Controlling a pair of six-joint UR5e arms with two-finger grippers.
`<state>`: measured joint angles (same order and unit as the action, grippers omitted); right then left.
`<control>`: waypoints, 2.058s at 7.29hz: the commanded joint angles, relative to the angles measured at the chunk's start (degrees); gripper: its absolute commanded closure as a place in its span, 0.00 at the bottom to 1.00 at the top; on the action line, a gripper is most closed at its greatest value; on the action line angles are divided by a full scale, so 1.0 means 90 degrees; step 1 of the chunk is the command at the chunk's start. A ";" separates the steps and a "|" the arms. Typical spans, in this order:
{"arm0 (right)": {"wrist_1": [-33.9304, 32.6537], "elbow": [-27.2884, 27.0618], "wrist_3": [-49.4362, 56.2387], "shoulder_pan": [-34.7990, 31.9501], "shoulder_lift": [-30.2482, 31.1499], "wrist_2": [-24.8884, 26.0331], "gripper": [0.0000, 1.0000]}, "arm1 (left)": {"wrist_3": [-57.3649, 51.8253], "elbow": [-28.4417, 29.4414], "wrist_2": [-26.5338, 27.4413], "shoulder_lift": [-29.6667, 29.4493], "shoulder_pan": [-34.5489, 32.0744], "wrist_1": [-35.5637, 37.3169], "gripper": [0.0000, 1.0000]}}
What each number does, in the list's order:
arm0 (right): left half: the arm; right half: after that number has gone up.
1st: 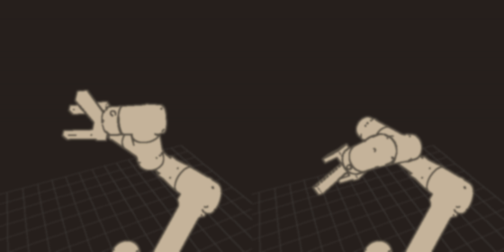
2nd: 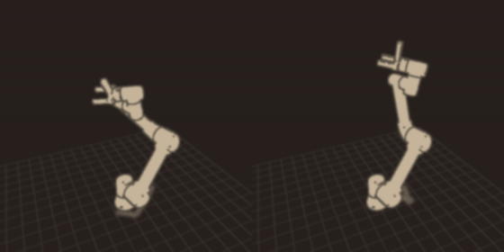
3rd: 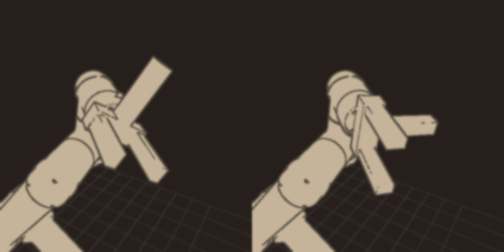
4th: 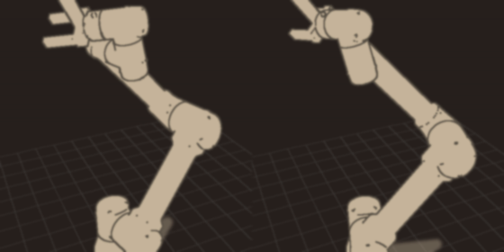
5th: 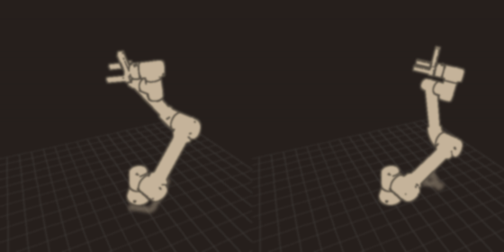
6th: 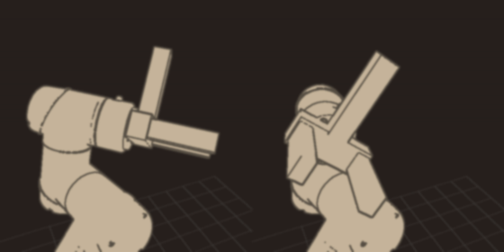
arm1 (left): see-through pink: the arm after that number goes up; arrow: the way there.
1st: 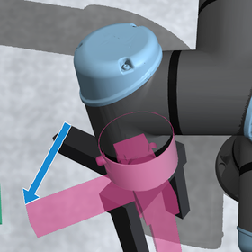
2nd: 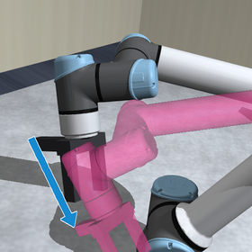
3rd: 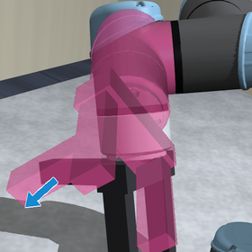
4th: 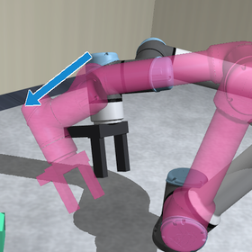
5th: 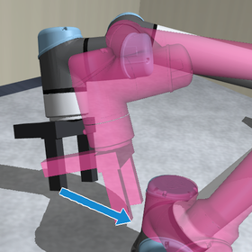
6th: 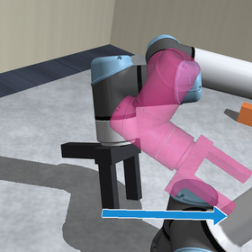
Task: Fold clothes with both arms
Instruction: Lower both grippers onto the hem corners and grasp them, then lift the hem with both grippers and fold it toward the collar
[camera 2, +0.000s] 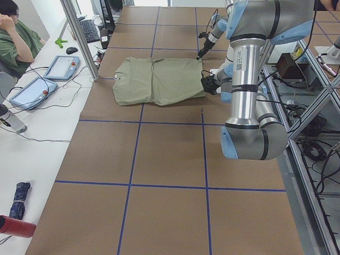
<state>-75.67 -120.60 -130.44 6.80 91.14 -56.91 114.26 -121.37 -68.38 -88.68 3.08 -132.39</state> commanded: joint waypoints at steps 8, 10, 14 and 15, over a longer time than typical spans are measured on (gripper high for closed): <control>-0.4483 -0.3805 0.0830 -0.0740 -0.0911 -0.1559 1.00 | -0.0622 -0.3453 -0.1908 0.0050 -0.1001 0.2625 1.00; -0.5359 -0.3389 0.2201 -0.1562 -0.2511 -0.1879 1.00 | -0.1887 -0.3196 -0.2537 -0.0611 -0.1920 0.3134 1.00; -0.4499 -0.1477 0.3942 -0.3623 -0.3203 -0.2894 1.00 | -0.3765 -0.1683 -0.2773 -0.1435 -0.3630 0.3489 1.00; -0.3874 -0.0941 0.4033 -0.3868 -0.3203 -0.3079 1.00 | -0.4069 -0.1333 -0.2938 -0.1716 -0.4058 0.3508 1.00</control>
<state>-117.05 -135.04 -96.70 -24.48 62.69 -82.54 81.64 -137.18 -93.56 -101.93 -28.81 -101.00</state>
